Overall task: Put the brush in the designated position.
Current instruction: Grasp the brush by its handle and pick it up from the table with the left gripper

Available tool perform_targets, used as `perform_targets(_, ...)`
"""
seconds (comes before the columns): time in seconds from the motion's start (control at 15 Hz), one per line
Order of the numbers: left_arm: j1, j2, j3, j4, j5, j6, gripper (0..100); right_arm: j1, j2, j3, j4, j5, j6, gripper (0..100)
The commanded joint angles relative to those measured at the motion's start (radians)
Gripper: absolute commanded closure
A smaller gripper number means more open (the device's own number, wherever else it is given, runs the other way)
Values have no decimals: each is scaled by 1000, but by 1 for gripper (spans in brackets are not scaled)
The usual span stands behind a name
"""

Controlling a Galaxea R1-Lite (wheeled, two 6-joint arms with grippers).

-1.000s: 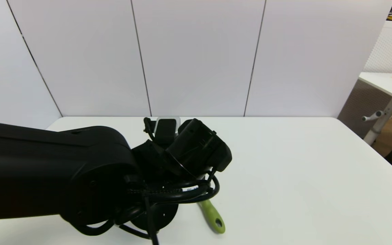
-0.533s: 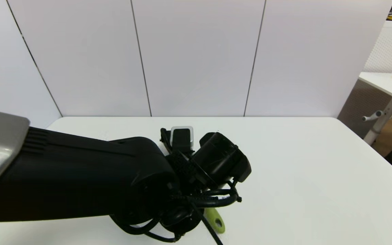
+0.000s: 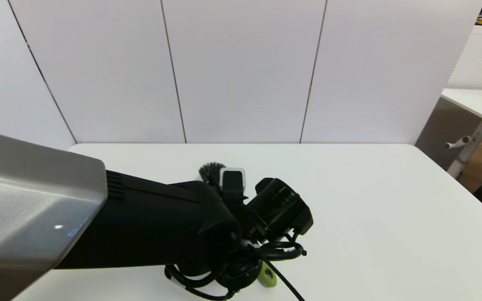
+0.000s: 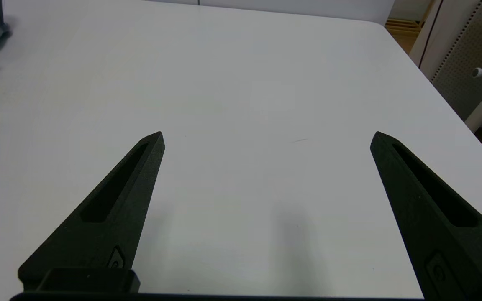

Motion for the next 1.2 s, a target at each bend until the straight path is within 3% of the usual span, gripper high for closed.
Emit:
perform_targets(0.07, 1, 35, -41, 4, 4, -61, 0, 0, -2, 2, 0, 0, 0, 0)
perform_targets(0.47, 11, 66, -47, 6, 52, -122, 0, 0, -2, 2, 0, 0, 0, 0)
perform_targets(1.2, 30, 95, -79, 4, 56, -144, 0, 0, -2, 2, 0, 0, -1, 0)
